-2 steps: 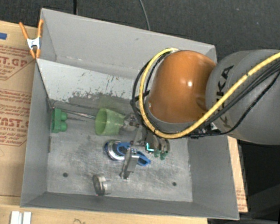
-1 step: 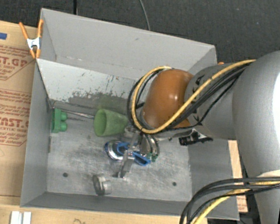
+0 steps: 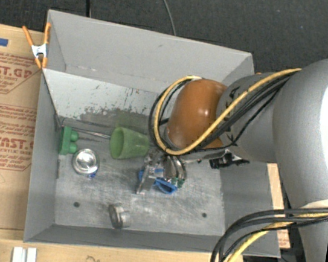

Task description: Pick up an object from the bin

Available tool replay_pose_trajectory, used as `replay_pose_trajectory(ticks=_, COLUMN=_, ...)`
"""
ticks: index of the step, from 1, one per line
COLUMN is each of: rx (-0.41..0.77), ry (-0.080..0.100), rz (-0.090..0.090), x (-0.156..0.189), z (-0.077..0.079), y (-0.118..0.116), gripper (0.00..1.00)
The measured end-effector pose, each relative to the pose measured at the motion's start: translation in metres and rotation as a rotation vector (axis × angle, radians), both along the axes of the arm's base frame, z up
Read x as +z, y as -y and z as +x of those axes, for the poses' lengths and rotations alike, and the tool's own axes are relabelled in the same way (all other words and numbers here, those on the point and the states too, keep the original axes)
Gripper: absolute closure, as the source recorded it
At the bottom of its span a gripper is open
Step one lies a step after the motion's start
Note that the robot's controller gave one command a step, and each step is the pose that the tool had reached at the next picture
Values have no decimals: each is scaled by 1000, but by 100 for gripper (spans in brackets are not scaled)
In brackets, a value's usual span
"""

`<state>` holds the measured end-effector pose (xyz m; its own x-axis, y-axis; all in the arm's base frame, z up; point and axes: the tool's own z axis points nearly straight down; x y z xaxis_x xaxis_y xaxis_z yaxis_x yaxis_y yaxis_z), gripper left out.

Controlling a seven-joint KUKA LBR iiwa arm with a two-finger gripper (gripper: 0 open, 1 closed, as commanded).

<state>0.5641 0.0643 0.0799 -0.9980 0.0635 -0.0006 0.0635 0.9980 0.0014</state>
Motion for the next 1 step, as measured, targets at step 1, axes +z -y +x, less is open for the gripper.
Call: replay_pose_trajectory(ticks=1, rx=-28, ry=11, rz=0, x=160, z=3, y=9, gripper=100)
